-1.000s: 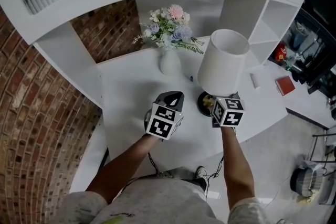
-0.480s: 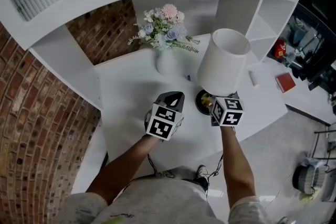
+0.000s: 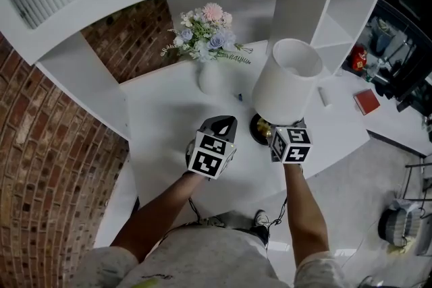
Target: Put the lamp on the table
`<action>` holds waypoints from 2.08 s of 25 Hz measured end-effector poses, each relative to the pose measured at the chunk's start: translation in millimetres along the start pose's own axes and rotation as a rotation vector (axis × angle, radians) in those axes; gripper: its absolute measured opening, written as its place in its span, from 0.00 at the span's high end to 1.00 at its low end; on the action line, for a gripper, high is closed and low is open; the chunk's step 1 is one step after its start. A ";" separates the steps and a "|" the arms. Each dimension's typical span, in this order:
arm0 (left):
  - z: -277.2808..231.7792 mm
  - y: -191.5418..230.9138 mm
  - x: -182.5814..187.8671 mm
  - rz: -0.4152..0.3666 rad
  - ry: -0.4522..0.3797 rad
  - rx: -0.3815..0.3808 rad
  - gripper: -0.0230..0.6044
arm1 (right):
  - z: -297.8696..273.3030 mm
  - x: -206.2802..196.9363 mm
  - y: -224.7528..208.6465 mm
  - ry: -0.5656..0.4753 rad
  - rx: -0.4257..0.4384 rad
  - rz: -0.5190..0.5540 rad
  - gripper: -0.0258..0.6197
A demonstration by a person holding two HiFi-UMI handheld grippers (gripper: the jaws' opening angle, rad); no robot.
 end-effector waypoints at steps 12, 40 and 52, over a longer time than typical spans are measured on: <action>7.7 -2.8 -7.2 -0.007 0.007 0.000 0.97 | 2.2 -7.4 0.8 0.026 -0.023 -0.041 0.73; 11.4 -39.6 -8.4 -0.004 -0.002 -0.084 0.97 | 57.4 -16.1 9.1 0.113 -0.085 -0.019 0.66; 5.7 -66.1 6.6 -0.022 -0.031 -0.135 0.97 | 106.1 -8.7 -7.4 0.131 -0.152 -0.007 0.66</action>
Point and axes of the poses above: the fingertips, and each gripper's own axes: z backward along the fingers, y to its left, x out of its top, the point moved 6 cm from there along z, backward along the fingers, and after that the axes turned 4 degrees about z, right-handed, at the moved point
